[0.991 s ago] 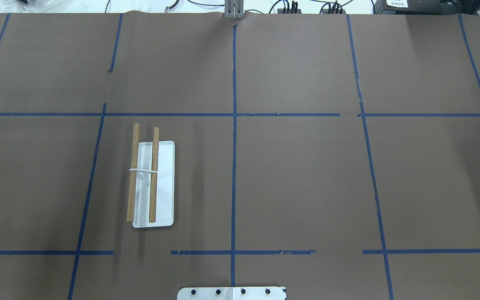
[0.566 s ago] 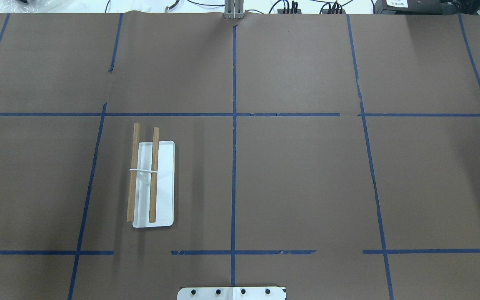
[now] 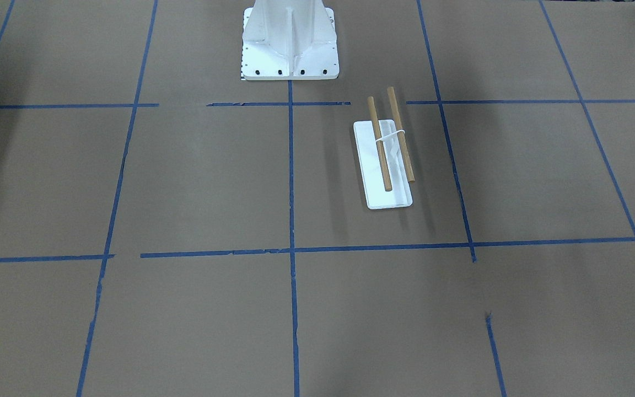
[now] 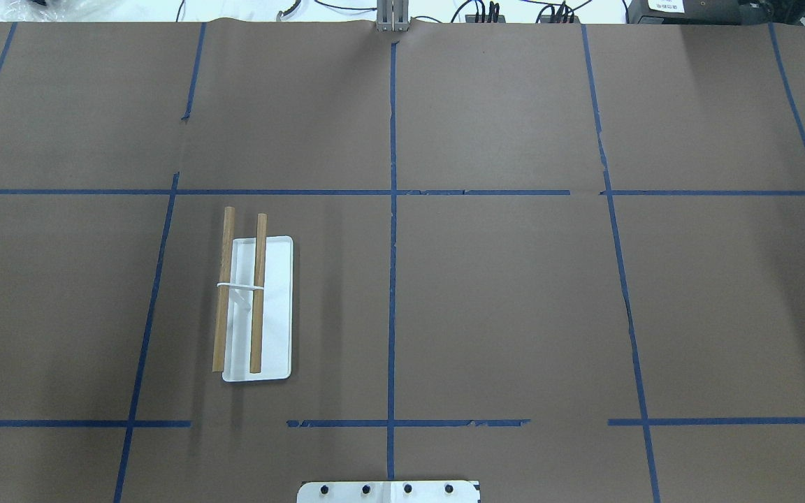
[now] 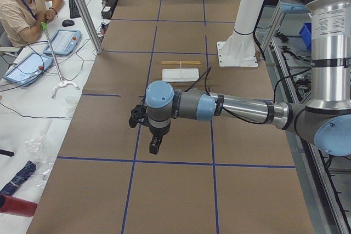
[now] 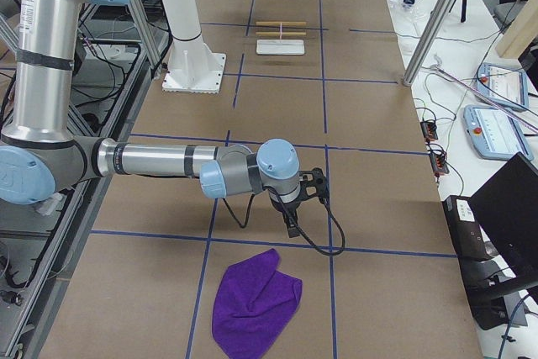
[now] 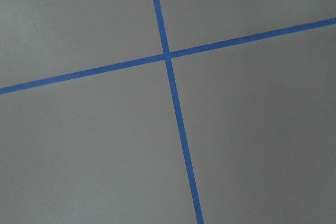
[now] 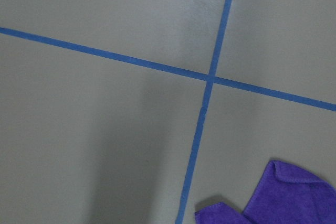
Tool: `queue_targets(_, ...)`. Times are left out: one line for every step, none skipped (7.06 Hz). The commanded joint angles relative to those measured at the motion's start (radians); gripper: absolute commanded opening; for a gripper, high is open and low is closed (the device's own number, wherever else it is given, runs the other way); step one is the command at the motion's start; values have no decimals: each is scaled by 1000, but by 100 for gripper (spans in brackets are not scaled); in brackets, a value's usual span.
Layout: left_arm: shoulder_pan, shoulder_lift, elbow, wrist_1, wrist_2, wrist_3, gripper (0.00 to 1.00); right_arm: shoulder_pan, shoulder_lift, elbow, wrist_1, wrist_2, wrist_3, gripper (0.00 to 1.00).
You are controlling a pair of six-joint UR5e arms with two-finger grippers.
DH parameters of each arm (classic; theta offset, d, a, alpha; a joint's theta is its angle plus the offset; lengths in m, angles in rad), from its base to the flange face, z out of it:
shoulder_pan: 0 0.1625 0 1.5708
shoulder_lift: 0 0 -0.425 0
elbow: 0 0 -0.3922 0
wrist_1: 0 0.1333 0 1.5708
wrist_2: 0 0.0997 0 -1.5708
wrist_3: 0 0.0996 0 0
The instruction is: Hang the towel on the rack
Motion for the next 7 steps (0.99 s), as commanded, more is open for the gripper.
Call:
queue_targets(2,-12,-11,-159,-2,-1,100,-2,-7,40,25,82,1,100)
queue_targets(2,-33,2,-321,0,-12,100,-2,-1,48,25,85,0,99)
queue_targets(-1,-24,-4,-487,-2,-10,100,-2,-18,42,25,76,-26,94)
queue_targets(0,-25,20,-581,-3,-14,100,-2,-68,32,29,36,-84,100)
queue_targets(2,-27,23,-594,-5,-14,100,-2,-112,3,70,-2,-167,100)
queue_targets(2,-29,26,-608,-3,-14,100,-2,-139,-88,206,-15,-189,100)
queue_targets(2,-29,28,-623,-3,-14,100,-5,-142,-224,380,-45,-184,98)
